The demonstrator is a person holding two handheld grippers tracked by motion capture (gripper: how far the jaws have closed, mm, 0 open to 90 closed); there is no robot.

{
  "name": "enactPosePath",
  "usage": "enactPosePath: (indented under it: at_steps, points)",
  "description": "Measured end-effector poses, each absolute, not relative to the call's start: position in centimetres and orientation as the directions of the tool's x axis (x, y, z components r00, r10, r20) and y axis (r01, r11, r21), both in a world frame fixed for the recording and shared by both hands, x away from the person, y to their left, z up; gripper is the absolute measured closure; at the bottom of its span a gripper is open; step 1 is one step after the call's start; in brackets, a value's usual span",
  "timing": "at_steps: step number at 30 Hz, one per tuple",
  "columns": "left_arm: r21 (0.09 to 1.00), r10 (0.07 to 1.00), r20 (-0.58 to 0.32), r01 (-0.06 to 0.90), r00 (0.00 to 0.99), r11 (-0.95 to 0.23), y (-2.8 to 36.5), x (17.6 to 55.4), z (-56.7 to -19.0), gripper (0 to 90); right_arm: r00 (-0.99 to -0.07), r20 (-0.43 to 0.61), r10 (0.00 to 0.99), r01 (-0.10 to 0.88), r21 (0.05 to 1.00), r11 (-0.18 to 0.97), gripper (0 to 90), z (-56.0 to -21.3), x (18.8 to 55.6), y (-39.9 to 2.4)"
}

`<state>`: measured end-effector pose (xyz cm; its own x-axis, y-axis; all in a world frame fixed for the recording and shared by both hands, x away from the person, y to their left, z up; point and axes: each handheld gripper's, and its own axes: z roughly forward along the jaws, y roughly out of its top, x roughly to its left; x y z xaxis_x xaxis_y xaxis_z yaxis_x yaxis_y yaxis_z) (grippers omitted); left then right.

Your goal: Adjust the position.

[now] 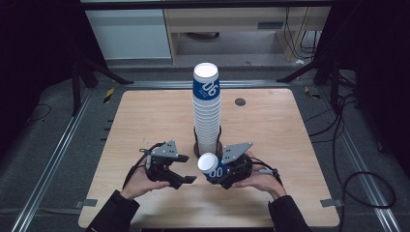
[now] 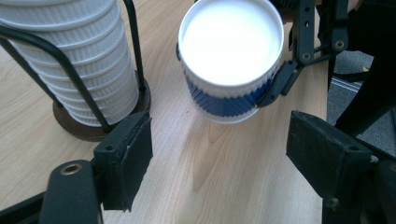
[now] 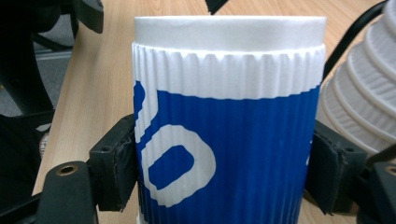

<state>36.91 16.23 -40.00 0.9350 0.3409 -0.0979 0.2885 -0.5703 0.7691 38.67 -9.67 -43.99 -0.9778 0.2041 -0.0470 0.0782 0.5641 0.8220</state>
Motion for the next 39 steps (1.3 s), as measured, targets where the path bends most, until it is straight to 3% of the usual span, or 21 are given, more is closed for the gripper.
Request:
enactPosePath:
  at_steps: [25,39]
  points:
    - [0.731,0.299,-0.099,0.273,0.949,-0.625,14.1,36.8,-40.9,21.7,-0.993,-0.059,0.103,0.015,0.800,0.600,23.1,-44.9,37.7,-6.5]
    - [0.722,0.306,-0.099,0.280,0.947,-0.632,13.9,36.8,-41.1,26.8,-0.992,-0.060,0.110,0.019,0.797,0.603,22.6,-44.8,37.7,-6.2]
